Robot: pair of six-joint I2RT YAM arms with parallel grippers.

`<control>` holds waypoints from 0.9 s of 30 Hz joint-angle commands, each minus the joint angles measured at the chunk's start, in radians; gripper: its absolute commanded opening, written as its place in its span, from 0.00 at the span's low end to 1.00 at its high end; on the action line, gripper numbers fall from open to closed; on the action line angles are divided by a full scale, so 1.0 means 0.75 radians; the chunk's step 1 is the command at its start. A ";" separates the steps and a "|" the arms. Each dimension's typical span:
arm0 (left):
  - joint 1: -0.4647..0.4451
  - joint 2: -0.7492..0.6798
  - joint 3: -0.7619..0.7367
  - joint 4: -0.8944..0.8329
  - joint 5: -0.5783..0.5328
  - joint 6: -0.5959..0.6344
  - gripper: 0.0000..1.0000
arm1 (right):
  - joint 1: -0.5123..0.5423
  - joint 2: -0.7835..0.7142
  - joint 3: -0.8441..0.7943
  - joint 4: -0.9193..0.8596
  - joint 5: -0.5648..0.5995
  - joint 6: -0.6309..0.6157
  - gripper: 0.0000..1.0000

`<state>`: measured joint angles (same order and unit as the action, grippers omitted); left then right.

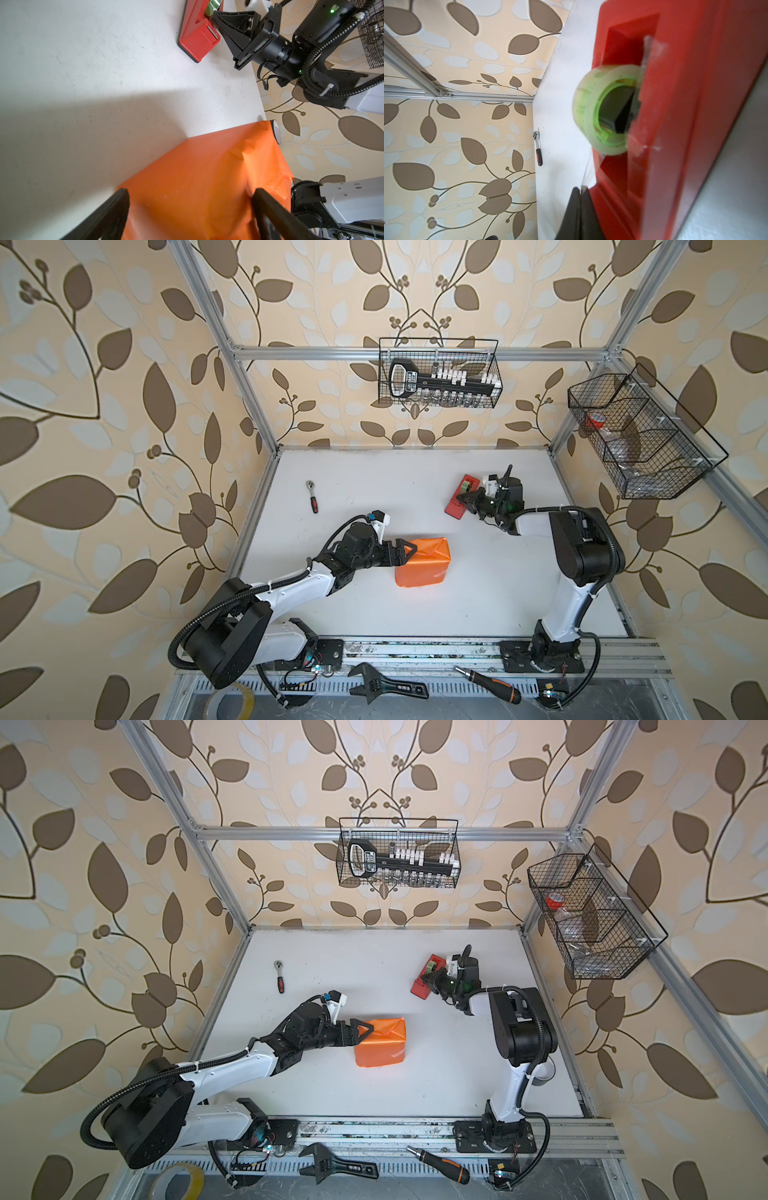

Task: Wrap the gift box in paper

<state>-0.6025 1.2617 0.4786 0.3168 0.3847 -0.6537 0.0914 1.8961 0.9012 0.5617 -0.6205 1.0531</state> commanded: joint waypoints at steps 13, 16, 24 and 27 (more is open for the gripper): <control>-0.012 0.062 -0.030 -0.204 -0.038 0.084 0.93 | 0.049 -0.059 -0.139 0.358 -0.084 0.230 0.00; -0.012 0.070 -0.033 -0.196 -0.033 0.083 0.93 | 0.068 -0.077 -0.180 0.387 -0.077 0.234 0.00; -0.012 0.074 -0.033 -0.195 -0.036 0.084 0.93 | 0.119 -0.131 -0.295 0.465 -0.054 0.244 0.00; -0.012 0.074 -0.029 -0.195 -0.038 0.086 0.93 | 0.141 -0.154 -0.333 0.467 -0.040 0.232 0.00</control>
<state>-0.6025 1.2758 0.4786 0.3374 0.3851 -0.6525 0.1726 1.8149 0.6754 0.8581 -0.6239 1.2129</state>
